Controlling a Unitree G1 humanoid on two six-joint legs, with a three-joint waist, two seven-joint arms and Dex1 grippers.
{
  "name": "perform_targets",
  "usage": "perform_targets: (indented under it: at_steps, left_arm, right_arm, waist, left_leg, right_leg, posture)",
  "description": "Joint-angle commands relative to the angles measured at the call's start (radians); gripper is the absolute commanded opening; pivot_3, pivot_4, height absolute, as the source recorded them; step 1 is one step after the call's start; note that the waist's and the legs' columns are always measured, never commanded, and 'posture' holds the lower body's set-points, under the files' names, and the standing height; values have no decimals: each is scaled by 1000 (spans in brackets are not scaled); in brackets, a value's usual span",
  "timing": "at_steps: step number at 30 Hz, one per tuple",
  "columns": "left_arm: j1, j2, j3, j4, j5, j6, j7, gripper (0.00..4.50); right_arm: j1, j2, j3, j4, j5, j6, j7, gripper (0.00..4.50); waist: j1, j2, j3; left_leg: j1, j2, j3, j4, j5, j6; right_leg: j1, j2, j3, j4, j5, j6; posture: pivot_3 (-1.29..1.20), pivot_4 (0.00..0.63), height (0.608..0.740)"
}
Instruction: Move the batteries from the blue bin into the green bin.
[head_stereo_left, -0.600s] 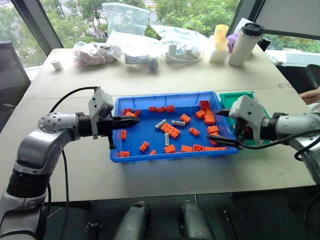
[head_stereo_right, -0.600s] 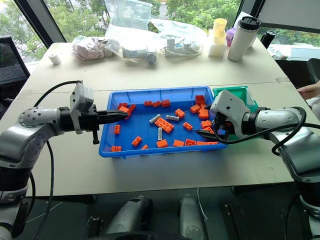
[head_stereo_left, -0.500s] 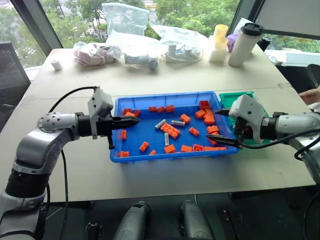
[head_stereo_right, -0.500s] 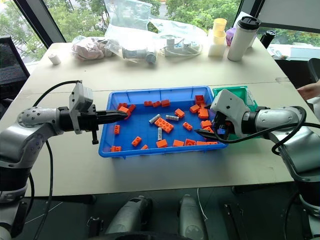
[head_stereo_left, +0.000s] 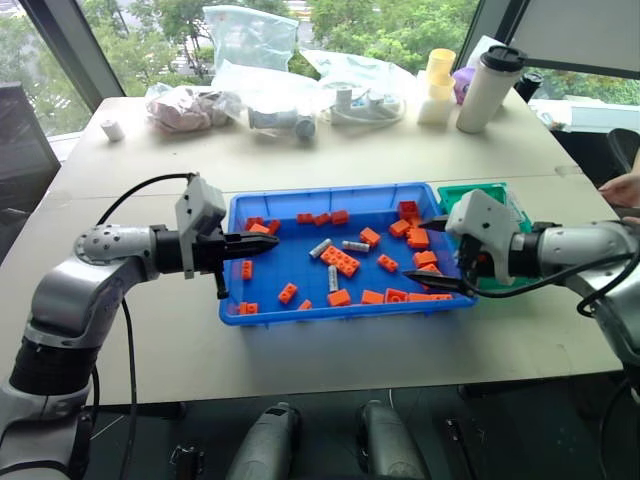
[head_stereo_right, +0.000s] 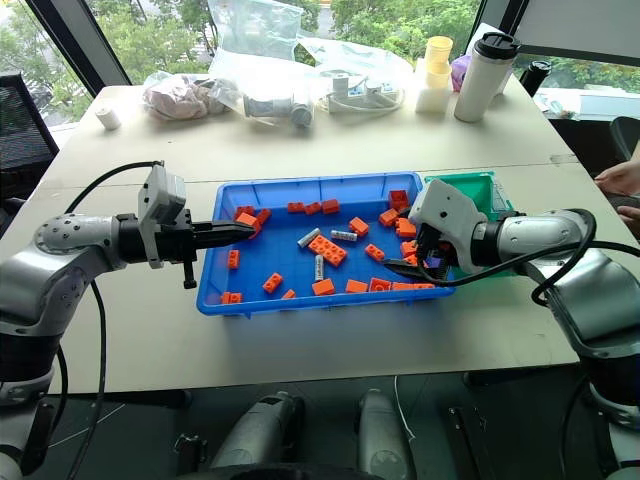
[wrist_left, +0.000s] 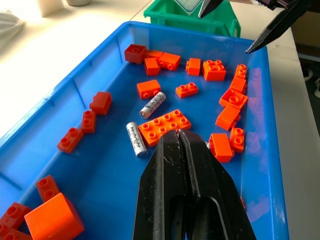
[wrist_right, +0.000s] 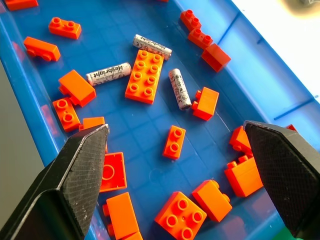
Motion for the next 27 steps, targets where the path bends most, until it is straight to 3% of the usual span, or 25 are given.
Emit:
perform_targets:
  at_steps: [1,7,17,27]
  left_arm:
    - [-14,10,34,-15,-6,-18,-7,0]
    - [-8,6,34,-13,-2,-25,-7,0]
    - [0,4,37,6,8,-51,-6,0]
    - [34,12,61,-9,5,-56,15,0]
  right_arm:
    - [-37,15,9,7,-9,-11,-6,4450]
    - [-107,81,92,51,-41,-11,-17,4450]
    - [-320,399,333,282,-173,107,-164,4450]
    - [-478,616,381,546,-240,269,-262,4450]
  waist:
    - [0,0,0]
    - [-1,0,0]
    - [-23,0,0]
    - [-27,0,0]
  left_leg:
    - [0,0,0,0,0,0]
    - [0,0,0,0,0,0]
    - [-1,0,-1,-1,4,-6]
    - [-1,0,-1,-2,4,-7]
  right_leg:
    - [0,0,0,0,0,0]
    - [0,0,0,0,0,0]
    - [-1,0,0,0,0,0]
    - [-3,0,0,1,0,0]
  posture:
    - [0,150,740]
    - [0,150,740]
    - [0,150,740]
    - [0,150,740]
